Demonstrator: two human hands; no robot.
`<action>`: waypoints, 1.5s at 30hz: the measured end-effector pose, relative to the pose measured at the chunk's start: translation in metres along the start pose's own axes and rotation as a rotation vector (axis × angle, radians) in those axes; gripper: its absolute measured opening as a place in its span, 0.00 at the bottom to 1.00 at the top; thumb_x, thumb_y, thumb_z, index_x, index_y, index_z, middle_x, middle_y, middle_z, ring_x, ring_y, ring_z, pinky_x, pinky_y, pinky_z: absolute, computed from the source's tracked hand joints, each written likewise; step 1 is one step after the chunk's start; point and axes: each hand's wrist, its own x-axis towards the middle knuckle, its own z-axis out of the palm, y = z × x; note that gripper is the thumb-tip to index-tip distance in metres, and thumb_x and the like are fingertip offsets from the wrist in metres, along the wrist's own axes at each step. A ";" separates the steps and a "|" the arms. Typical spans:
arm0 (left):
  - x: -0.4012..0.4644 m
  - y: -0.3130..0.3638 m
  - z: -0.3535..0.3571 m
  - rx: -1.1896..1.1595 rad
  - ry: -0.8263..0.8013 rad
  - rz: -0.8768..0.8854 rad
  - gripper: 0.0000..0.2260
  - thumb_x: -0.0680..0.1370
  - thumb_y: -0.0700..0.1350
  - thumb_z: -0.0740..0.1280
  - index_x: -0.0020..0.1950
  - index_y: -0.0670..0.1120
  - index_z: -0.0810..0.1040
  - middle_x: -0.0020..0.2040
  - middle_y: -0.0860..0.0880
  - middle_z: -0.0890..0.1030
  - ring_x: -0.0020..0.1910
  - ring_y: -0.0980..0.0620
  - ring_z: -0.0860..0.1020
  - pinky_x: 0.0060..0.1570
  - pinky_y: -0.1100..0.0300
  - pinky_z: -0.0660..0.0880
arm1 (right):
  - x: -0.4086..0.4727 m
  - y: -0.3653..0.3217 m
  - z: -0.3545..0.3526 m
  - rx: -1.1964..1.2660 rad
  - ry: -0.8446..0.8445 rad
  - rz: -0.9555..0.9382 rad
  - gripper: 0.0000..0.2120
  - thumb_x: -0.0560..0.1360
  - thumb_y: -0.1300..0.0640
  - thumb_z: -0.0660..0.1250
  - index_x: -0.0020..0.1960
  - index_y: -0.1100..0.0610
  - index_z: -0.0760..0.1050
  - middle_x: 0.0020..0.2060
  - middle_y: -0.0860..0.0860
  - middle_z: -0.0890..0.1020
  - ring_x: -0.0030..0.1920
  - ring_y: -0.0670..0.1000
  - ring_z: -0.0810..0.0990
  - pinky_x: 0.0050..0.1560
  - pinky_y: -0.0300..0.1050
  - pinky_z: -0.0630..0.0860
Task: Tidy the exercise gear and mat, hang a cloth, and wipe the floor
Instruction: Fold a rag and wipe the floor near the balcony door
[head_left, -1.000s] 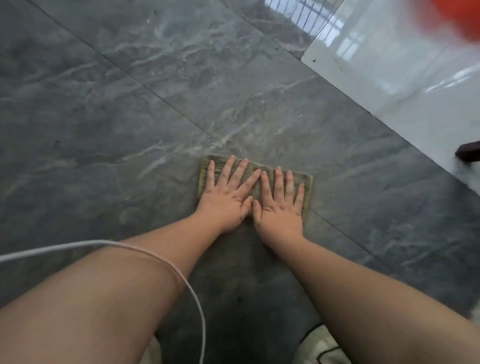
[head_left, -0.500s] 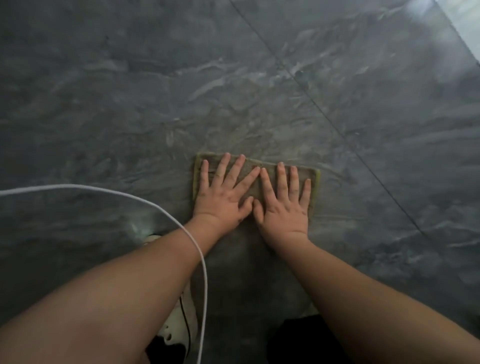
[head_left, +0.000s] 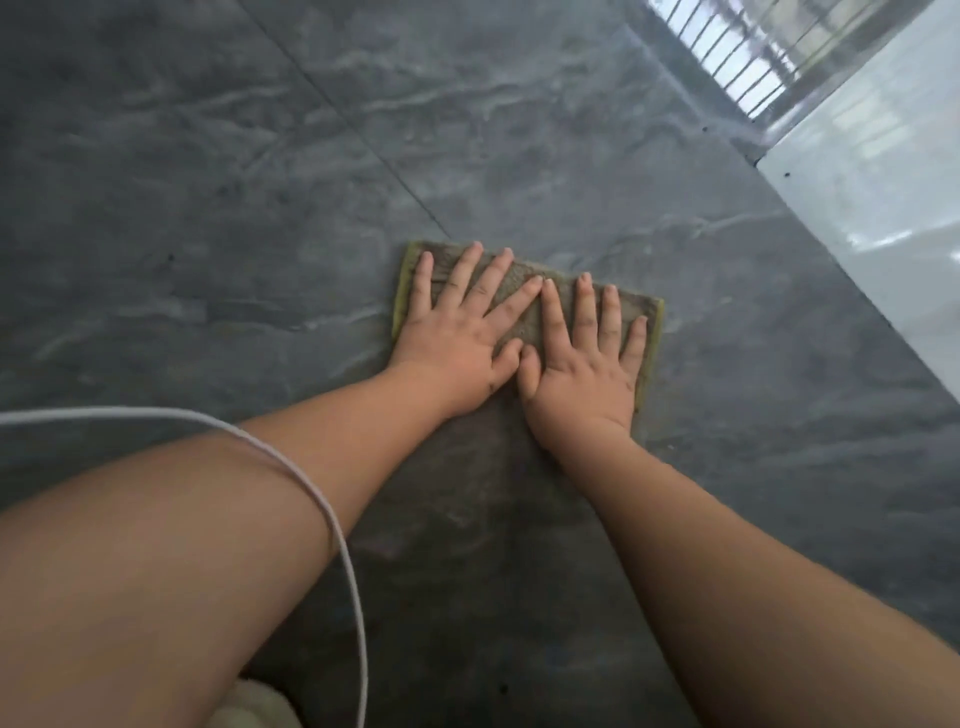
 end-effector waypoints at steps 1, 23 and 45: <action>0.022 -0.003 -0.006 0.005 0.005 0.011 0.30 0.77 0.63 0.45 0.79 0.61 0.43 0.82 0.51 0.46 0.80 0.44 0.42 0.72 0.32 0.40 | 0.020 0.003 -0.006 0.005 0.009 0.017 0.35 0.75 0.38 0.48 0.80 0.42 0.45 0.81 0.51 0.48 0.80 0.56 0.42 0.76 0.64 0.39; 0.263 -0.036 -0.085 -0.024 -0.068 -0.005 0.28 0.80 0.60 0.46 0.78 0.64 0.37 0.80 0.53 0.36 0.79 0.47 0.35 0.72 0.35 0.32 | 0.254 0.042 -0.082 0.081 0.009 0.026 0.31 0.79 0.42 0.45 0.80 0.41 0.39 0.80 0.48 0.40 0.79 0.53 0.35 0.75 0.60 0.31; -0.065 -0.019 0.003 -0.053 -0.097 -0.069 0.29 0.80 0.62 0.47 0.79 0.61 0.40 0.81 0.51 0.41 0.79 0.45 0.38 0.72 0.33 0.36 | -0.043 -0.034 0.000 0.062 -0.143 -0.133 0.32 0.80 0.39 0.44 0.80 0.44 0.36 0.80 0.51 0.38 0.78 0.56 0.32 0.74 0.61 0.30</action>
